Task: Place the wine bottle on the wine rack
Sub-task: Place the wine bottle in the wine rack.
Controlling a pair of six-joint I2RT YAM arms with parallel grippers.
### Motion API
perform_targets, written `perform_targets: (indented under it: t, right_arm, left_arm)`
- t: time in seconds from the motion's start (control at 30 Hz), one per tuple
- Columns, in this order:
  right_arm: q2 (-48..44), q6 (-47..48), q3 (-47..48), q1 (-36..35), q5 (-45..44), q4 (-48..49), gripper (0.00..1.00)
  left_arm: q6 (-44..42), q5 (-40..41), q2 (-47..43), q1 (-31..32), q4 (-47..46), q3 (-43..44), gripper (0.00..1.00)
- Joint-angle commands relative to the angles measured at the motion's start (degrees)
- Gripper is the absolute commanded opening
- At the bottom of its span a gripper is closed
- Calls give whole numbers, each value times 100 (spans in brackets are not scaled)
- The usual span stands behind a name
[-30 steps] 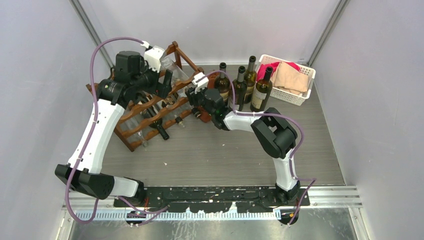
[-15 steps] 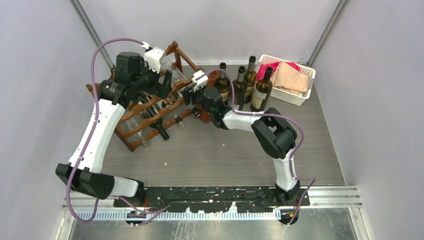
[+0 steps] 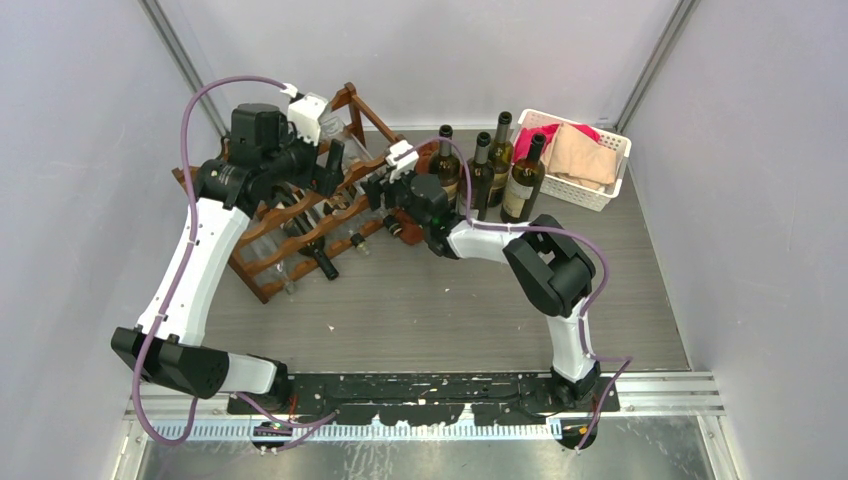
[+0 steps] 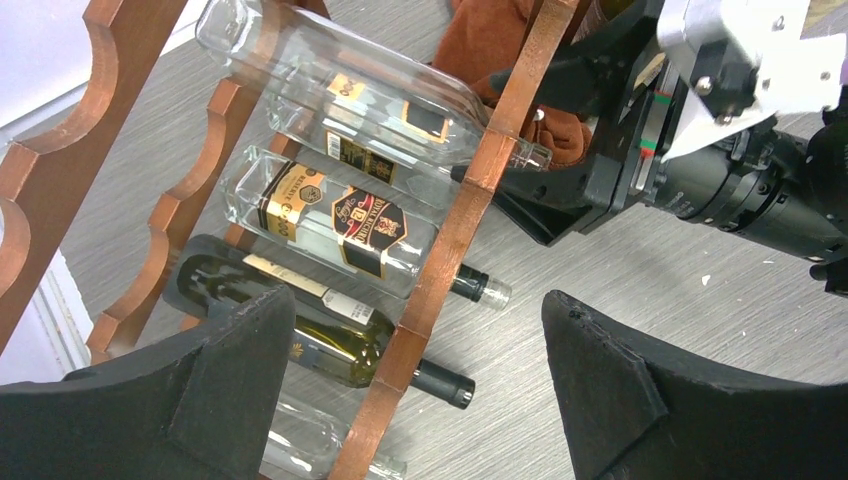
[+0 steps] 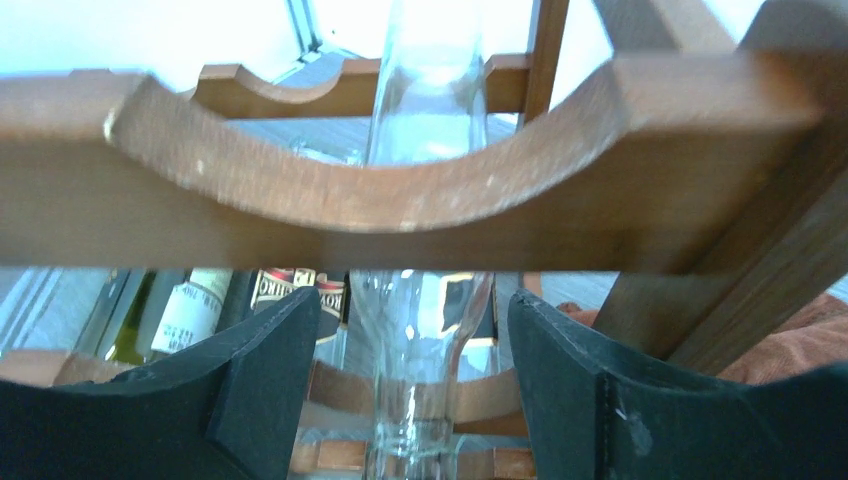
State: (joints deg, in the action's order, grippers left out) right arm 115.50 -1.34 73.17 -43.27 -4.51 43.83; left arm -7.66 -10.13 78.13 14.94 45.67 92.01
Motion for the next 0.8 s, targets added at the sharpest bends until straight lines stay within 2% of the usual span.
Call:
perform_targets:
  t: [0.0, 0.47, 0.77]
  right_arm:
    - [-410, 105, -265, 27, 363, 524, 75]
    - [-1328, 513, -1096, 28, 1112, 495, 90]
    - [-2343, 770, -1637, 37, 1813, -638, 93]
  left_arm:
    - [137, -113, -187, -35, -427, 76, 92]
    - [739, -320, -483, -44, -1025, -205, 93]
    - [1355, -531, -913, -53, -1837, -771, 97]
